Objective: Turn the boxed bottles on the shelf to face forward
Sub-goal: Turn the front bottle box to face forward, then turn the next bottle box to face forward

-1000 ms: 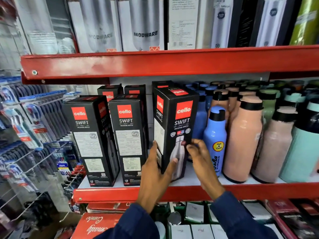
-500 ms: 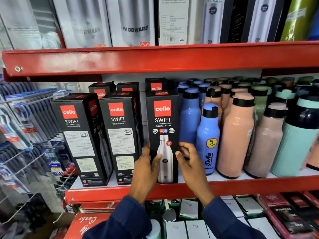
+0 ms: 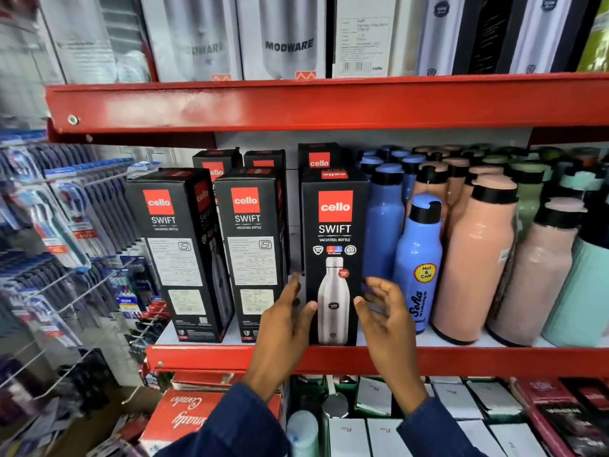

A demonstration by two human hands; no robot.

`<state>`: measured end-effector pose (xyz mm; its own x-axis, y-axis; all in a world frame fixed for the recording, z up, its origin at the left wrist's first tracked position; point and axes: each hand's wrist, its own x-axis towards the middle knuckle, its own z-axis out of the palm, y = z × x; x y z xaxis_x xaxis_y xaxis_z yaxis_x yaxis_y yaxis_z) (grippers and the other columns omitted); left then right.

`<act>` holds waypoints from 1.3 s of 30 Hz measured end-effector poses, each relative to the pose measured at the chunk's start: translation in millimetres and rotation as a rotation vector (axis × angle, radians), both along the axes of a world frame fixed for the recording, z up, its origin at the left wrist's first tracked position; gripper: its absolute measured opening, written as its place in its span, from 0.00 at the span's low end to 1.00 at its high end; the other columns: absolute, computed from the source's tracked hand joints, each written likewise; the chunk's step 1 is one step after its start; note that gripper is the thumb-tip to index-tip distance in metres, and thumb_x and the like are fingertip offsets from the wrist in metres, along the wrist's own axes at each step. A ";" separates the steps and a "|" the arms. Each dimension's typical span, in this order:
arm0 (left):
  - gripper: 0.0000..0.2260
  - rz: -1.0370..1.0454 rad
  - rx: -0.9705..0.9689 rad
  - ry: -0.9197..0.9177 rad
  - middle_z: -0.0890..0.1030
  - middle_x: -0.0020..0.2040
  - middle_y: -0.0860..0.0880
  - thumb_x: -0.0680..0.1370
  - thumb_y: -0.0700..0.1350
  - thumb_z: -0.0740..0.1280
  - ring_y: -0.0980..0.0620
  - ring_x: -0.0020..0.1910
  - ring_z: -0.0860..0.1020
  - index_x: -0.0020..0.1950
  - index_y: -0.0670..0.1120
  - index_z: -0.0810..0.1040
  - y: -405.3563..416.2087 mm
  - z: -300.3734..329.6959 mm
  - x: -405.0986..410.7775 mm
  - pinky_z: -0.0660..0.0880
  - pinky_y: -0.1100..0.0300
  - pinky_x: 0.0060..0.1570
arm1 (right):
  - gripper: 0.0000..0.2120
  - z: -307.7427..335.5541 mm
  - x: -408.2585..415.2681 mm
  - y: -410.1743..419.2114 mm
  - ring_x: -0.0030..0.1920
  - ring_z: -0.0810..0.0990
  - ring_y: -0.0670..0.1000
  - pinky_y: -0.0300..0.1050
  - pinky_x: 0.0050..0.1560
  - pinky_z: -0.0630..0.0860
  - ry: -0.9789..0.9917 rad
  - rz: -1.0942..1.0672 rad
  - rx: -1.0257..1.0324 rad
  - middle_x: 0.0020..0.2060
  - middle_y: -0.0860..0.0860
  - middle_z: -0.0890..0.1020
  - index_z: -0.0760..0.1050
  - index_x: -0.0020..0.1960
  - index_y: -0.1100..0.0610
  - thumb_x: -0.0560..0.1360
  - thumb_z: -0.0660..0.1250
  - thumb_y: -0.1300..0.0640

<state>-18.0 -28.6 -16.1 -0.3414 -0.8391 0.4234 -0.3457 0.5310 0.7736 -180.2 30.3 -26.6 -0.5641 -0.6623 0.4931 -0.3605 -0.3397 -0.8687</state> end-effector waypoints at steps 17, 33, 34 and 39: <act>0.30 0.334 -0.084 0.059 0.77 0.73 0.46 0.78 0.58 0.66 0.48 0.71 0.75 0.77 0.45 0.66 -17.3 14.3 56.4 0.73 0.47 0.70 | 0.29 3.0 121.7 -36.6 0.77 0.56 0.40 0.28 0.73 0.51 0.261 0.198 0.215 0.79 0.46 0.56 0.48 0.79 0.52 0.80 0.50 0.49; 0.36 0.210 -0.089 0.337 0.83 0.62 0.58 0.67 0.53 0.82 0.62 0.60 0.82 0.72 0.54 0.71 1.1 32.4 72.9 0.80 0.58 0.61 | 0.20 23.3 123.8 -6.5 0.65 0.76 0.37 0.33 0.65 0.72 0.059 0.126 -0.067 0.62 0.39 0.79 0.73 0.69 0.52 0.82 0.53 0.63; 0.36 0.215 -0.099 0.349 0.84 0.60 0.58 0.66 0.51 0.83 0.63 0.59 0.82 0.71 0.53 0.71 2.4 33.3 75.5 0.81 0.59 0.59 | 0.20 25.4 124.4 -1.7 0.64 0.77 0.38 0.34 0.64 0.73 0.072 0.131 -0.081 0.62 0.40 0.80 0.74 0.68 0.52 0.81 0.53 0.62; 0.33 0.105 -0.060 0.421 0.85 0.58 0.54 0.64 0.49 0.79 0.52 0.57 0.84 0.67 0.53 0.73 -0.8 31.9 97.6 0.81 0.47 0.58 | 0.17 35.3 115.7 12.5 0.59 0.80 0.45 0.41 0.58 0.77 0.125 0.010 -0.126 0.58 0.40 0.81 0.74 0.64 0.46 0.77 0.61 0.54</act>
<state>79.7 -29.4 15.8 -0.0424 -0.8296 0.5567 -0.0610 0.5583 0.8274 -64.5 42.8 8.7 -0.4867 -0.5964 0.6383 -0.4589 -0.4472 -0.7678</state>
